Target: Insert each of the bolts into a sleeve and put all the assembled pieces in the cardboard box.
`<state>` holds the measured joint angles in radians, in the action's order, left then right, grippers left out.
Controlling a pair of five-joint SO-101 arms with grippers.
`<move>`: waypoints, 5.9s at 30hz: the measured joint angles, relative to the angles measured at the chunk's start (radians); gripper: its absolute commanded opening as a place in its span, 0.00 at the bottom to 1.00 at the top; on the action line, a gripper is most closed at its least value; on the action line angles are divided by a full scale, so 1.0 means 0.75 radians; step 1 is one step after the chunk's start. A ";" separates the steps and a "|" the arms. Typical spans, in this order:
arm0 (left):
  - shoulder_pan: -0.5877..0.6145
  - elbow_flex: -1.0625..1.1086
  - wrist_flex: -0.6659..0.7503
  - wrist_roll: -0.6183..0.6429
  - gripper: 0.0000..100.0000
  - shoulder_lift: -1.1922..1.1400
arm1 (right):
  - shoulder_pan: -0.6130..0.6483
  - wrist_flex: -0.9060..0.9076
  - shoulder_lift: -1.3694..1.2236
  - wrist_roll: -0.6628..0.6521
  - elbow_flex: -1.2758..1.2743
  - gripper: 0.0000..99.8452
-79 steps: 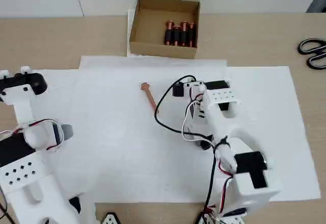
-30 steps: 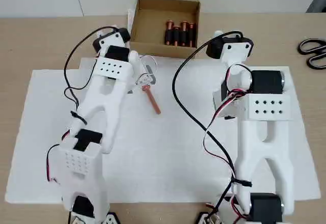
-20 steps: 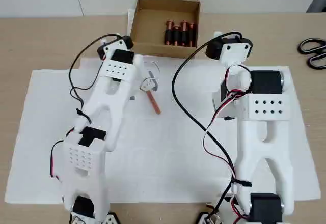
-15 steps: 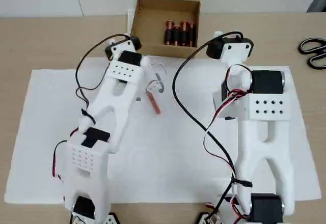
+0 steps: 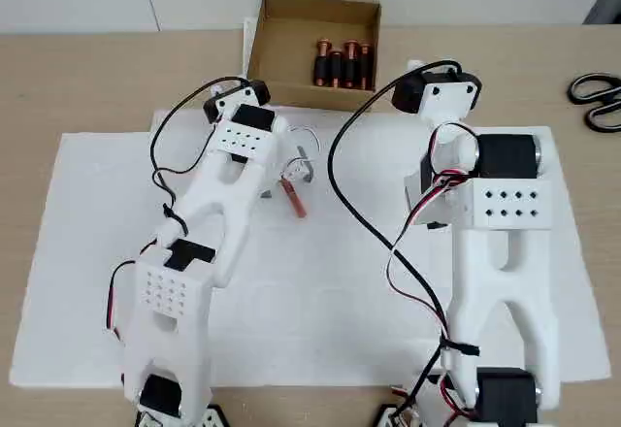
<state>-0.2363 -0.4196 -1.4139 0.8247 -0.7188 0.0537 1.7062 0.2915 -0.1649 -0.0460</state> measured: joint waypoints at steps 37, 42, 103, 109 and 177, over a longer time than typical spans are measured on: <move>-0.025 -0.552 -0.426 -0.245 0.01 -0.025 | 0.000 0.000 0.000 0.000 0.000 0.00; 0.006 -0.552 -0.428 -0.399 0.01 0.074 | -0.004 0.000 0.000 0.000 0.000 0.00; -0.166 0.833 0.366 -0.589 0.01 1.878 | 0.301 -1.135 2.017 0.391 -1.766 0.01; -0.166 1.363 0.696 -0.589 0.01 2.207 | 0.307 -1.140 2.017 0.393 -1.778 0.00; -0.485 1.798 1.060 -0.540 0.01 2.281 | 0.716 -1.144 2.017 0.493 -1.845 0.00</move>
<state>-0.5999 0.9291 -0.6191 0.4196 0.9920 0.5907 0.8485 1.8044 0.2048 -1.4300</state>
